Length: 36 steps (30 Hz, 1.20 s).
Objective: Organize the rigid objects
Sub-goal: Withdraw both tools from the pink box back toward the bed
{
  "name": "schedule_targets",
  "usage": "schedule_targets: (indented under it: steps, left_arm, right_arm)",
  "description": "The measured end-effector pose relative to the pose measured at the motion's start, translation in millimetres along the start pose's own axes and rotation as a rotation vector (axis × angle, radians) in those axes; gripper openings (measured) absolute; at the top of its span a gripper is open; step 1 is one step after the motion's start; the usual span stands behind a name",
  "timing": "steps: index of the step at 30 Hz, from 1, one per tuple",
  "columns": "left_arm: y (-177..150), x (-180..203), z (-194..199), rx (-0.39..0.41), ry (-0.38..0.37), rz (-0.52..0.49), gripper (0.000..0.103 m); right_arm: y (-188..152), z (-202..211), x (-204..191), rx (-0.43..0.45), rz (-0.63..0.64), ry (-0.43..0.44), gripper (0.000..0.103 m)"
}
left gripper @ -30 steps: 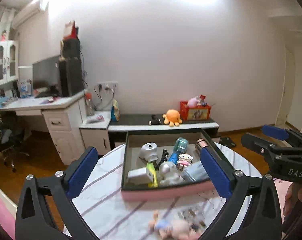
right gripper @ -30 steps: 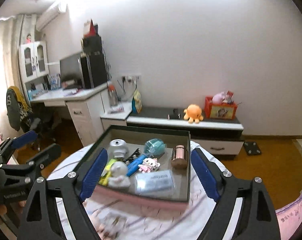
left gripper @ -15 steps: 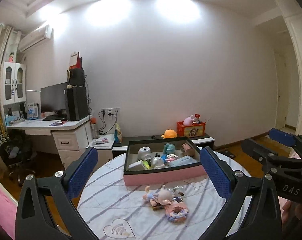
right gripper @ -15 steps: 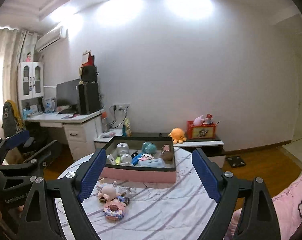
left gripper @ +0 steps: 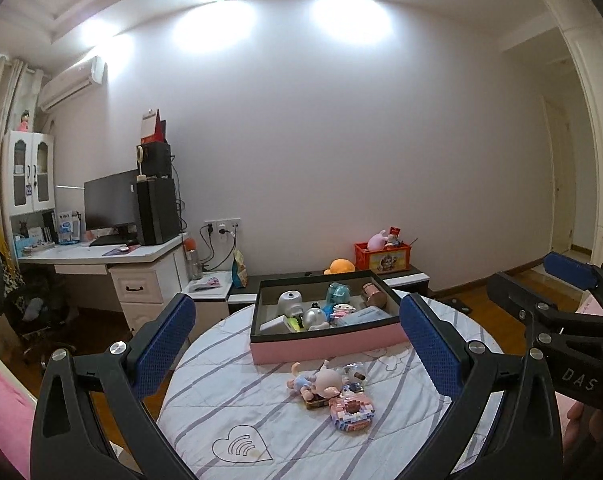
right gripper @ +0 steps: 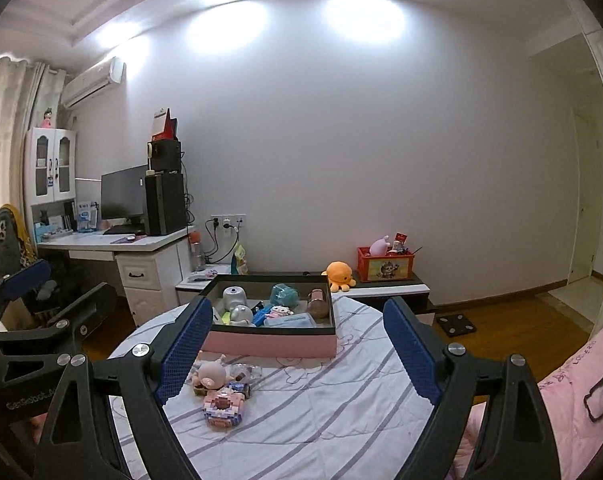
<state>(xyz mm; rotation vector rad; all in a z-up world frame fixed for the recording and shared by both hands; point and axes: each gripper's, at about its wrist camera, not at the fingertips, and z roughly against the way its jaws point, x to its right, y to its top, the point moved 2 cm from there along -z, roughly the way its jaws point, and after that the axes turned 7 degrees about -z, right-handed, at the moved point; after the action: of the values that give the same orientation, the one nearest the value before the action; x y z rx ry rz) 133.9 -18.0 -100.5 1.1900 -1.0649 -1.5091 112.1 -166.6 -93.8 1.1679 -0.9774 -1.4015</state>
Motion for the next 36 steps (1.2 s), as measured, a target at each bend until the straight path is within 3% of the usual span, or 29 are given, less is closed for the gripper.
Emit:
schedule_targets:
  steps: [8,14,23,29,36]
  left_arm:
    - [-9,-5,-7,-0.032,0.006,-0.004,0.103]
    - [-38,-26,-33,-0.146,0.017,0.021,0.103]
    - [-101,-58,-76,-0.363,0.046,0.104,0.103]
    - [-115,-61,-89,-0.416,0.032,0.087,0.103]
    - [-115,-61,-98,-0.427,0.020,0.092,0.103]
  right_arm:
    - [-5,-9,-3,-0.030,0.003,0.010,0.089]
    - [-22,-31,-5,-0.097,0.013,0.008,0.089]
    - [-90,-102,-19,-0.380,0.016,0.052,0.089]
    - [-128,-149,-42,-0.543,0.036,0.096,0.089]
    - [-138,-170,-50,-0.614,0.037,0.133,0.089]
